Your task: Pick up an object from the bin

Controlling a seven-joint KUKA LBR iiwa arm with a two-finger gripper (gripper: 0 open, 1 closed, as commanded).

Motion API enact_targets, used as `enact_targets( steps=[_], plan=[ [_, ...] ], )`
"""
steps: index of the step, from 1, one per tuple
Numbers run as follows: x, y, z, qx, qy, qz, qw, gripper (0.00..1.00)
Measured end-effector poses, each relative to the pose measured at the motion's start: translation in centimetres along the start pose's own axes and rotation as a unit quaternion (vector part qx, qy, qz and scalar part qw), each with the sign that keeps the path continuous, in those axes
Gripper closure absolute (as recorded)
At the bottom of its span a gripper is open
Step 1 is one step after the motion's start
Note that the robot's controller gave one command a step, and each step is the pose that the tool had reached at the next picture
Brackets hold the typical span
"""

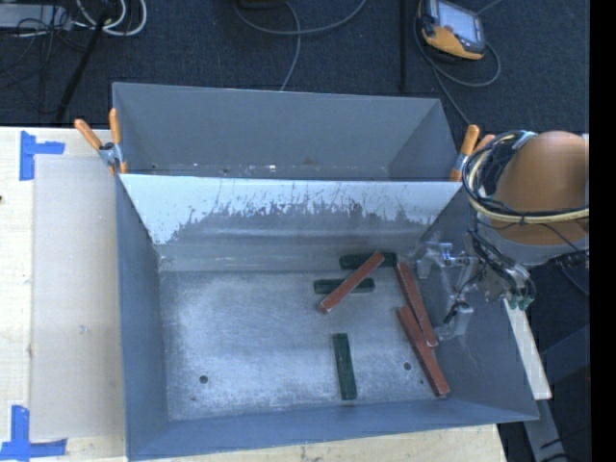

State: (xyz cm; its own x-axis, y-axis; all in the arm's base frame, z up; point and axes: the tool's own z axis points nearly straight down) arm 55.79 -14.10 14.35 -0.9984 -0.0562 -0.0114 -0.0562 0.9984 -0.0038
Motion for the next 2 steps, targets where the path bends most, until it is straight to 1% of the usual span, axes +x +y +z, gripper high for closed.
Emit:
enact_targets(
  steps=[1, 2],
  plan=[
    [-1.5, 1.7, 7.4, -0.005, 0.0065, -0.355, 0.9347, 0.00],
    [1.8, 1.9, 7.0, -0.009, -0.0040, -0.529, 0.8488, 0.00]
  ],
)
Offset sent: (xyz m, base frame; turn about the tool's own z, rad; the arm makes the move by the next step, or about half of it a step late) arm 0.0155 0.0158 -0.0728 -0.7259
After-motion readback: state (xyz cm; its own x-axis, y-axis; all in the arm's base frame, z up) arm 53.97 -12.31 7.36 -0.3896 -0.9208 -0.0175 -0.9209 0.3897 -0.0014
